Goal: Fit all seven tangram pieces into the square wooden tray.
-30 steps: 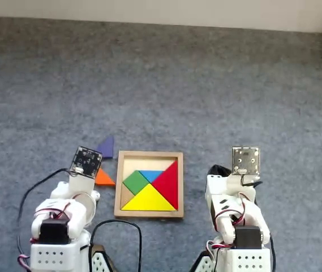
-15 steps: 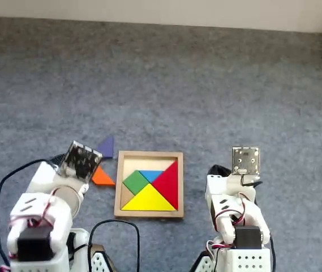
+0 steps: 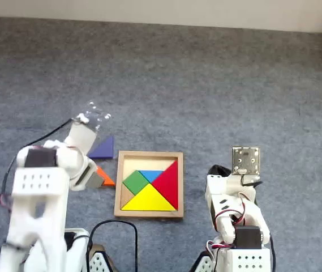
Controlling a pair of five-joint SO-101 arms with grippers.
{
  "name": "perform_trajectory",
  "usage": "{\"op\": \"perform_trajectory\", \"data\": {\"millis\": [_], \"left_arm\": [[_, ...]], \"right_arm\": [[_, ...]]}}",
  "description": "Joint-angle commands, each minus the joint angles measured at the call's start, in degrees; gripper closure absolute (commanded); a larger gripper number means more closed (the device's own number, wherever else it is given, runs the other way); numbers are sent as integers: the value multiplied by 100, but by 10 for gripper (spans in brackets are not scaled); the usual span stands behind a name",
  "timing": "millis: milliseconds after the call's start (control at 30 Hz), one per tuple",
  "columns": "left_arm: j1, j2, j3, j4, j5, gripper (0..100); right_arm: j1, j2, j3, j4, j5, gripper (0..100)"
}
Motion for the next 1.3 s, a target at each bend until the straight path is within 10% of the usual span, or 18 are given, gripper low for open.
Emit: {"op": "perform_trajectory", "data": {"millis": [0, 467, 1267], "left_arm": [[-75, 1086, -514, -378, -1143, 697], [4, 1666, -462, -1064, -4440, 694], [787, 1851, 1086, -3095, -4862, 697]], "right_arm": [[57, 31, 541, -110, -26, 992], [57, 22, 541, -110, -44, 992], [57, 13, 541, -110, -53, 992]]}}
